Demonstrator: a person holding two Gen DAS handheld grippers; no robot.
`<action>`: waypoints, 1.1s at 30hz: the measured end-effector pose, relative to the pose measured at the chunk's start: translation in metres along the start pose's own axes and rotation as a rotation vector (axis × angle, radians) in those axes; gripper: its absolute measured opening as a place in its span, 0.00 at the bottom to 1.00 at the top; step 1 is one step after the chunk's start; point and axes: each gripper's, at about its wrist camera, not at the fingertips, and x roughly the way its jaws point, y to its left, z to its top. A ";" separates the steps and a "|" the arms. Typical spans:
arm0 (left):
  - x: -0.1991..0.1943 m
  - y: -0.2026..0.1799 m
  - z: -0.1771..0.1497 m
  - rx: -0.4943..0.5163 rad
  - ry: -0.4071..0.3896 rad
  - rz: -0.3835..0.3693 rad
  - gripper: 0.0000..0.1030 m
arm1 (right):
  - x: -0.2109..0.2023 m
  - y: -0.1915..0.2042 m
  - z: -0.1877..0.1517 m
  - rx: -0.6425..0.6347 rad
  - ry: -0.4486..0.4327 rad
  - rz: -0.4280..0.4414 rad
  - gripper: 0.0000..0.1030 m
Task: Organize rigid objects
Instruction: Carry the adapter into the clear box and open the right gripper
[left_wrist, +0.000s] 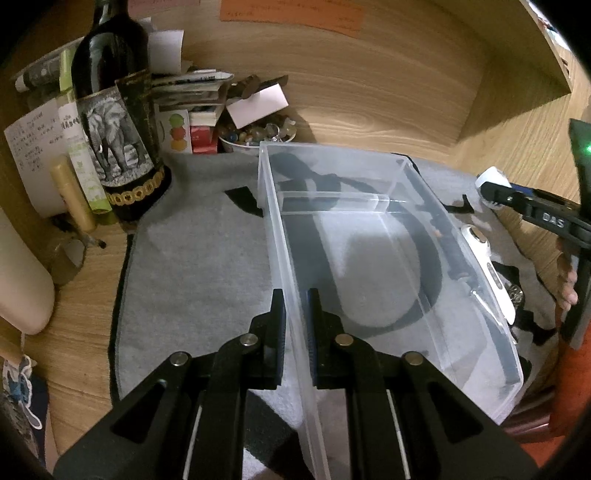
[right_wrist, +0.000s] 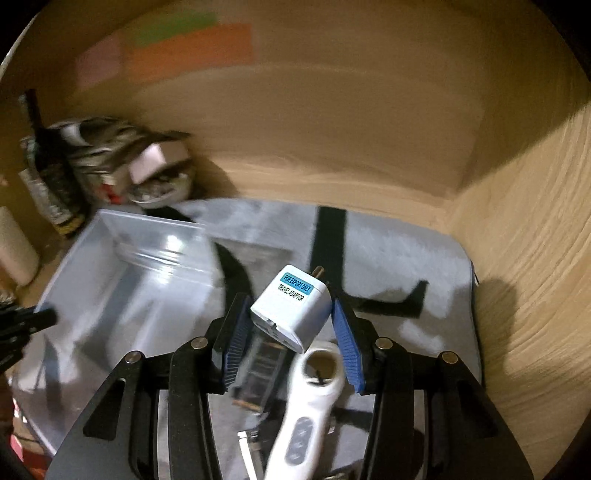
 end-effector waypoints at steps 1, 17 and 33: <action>0.000 0.001 0.000 -0.006 0.002 -0.005 0.11 | -0.003 0.006 0.001 -0.008 -0.012 0.007 0.41; -0.001 0.001 0.000 -0.005 -0.017 -0.020 0.11 | 0.014 0.092 0.011 -0.134 -0.003 0.173 0.41; -0.002 -0.001 0.000 0.017 -0.048 -0.004 0.11 | 0.045 0.134 0.016 -0.240 0.102 0.175 0.49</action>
